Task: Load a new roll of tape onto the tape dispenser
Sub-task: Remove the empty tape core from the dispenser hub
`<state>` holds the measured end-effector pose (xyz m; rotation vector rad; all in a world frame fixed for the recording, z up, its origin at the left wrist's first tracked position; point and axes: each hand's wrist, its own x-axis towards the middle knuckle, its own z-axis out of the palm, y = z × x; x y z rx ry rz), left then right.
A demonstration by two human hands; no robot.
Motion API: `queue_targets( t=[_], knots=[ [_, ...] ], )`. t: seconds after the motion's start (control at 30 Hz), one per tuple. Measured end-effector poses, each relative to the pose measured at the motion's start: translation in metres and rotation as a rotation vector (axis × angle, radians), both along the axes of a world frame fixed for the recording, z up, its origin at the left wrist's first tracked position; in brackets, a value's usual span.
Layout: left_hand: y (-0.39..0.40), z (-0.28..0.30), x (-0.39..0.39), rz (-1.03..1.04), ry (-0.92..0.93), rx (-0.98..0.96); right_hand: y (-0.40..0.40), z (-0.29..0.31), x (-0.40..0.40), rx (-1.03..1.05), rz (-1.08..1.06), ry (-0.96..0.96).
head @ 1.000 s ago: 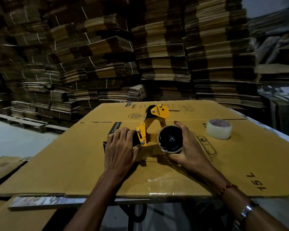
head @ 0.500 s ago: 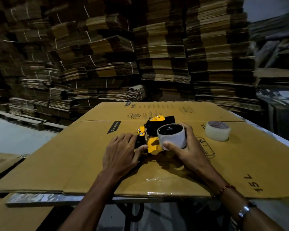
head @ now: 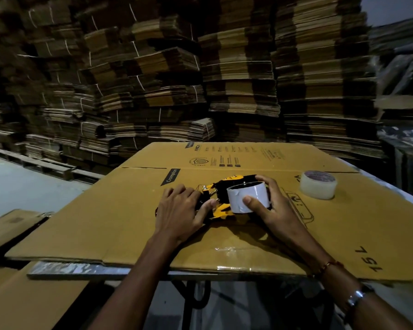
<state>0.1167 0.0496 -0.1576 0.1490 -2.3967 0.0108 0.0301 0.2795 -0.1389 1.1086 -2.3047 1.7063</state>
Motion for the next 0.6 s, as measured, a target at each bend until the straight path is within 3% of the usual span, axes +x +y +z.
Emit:
queue_targets(
  t=[0.37,0.53,0.6],
  knots=[
    [-0.003,0.000,-0.001,0.028,-0.042,0.154,-0.002,-0.008,-0.004,0.094,0.065,-0.011],
    [-0.002,0.003,0.001,0.031,0.141,0.309,-0.004,-0.010,-0.006,0.241,0.041,0.039],
    [0.005,0.005,0.009,-0.083,0.276,0.397,-0.006,-0.011,-0.005,0.320,0.006,0.118]
  ],
)
